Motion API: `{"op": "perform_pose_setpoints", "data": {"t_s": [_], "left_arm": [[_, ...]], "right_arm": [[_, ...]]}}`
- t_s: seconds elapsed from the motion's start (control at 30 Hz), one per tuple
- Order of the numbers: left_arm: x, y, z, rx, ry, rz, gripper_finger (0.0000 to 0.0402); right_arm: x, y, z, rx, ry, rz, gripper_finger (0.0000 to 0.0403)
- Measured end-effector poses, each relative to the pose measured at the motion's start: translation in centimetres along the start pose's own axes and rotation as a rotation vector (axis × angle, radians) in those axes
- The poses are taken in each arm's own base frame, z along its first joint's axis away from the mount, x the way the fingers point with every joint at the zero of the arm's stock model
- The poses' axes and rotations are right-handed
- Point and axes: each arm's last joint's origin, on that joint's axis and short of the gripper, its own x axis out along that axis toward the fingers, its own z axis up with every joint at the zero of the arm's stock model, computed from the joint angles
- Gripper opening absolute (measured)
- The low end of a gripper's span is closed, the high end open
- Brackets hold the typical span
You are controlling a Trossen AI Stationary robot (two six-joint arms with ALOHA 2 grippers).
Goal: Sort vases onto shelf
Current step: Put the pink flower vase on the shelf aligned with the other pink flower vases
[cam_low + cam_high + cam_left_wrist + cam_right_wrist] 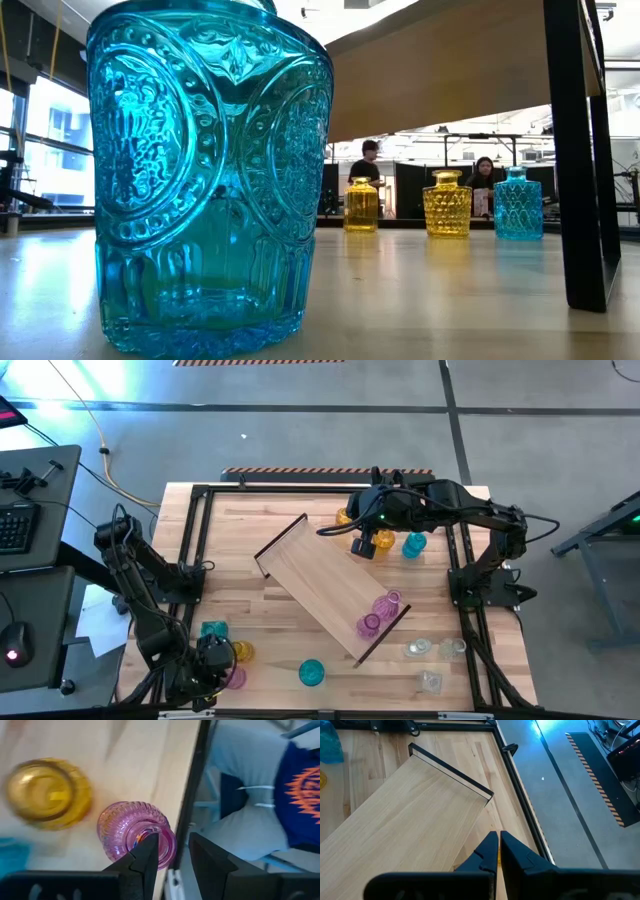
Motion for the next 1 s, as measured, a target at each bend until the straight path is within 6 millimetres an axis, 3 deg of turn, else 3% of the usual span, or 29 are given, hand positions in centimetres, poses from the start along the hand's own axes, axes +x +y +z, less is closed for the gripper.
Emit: {"op": "perform_pose_setpoints", "data": {"t_s": [0.4,0.7,1.0], "left_arm": [[-0.1,0.0,0.1,0.003,-0.012,0.015,0.0106],[1.6,-0.3,0.4,0.021,-0.02,0.054,0.0106],[1.8,-0.2,0.3,-0.006,-0.016,0.067,0.0093]], "right_arm": [[0.0,0.0,0.0,0.0,0.0,0.005,0.0],[0.0,0.0,0.0,0.0,0.0,0.006,0.0],[0.0,0.1,0.0,-0.002,0.0,0.009,0.0]]}}
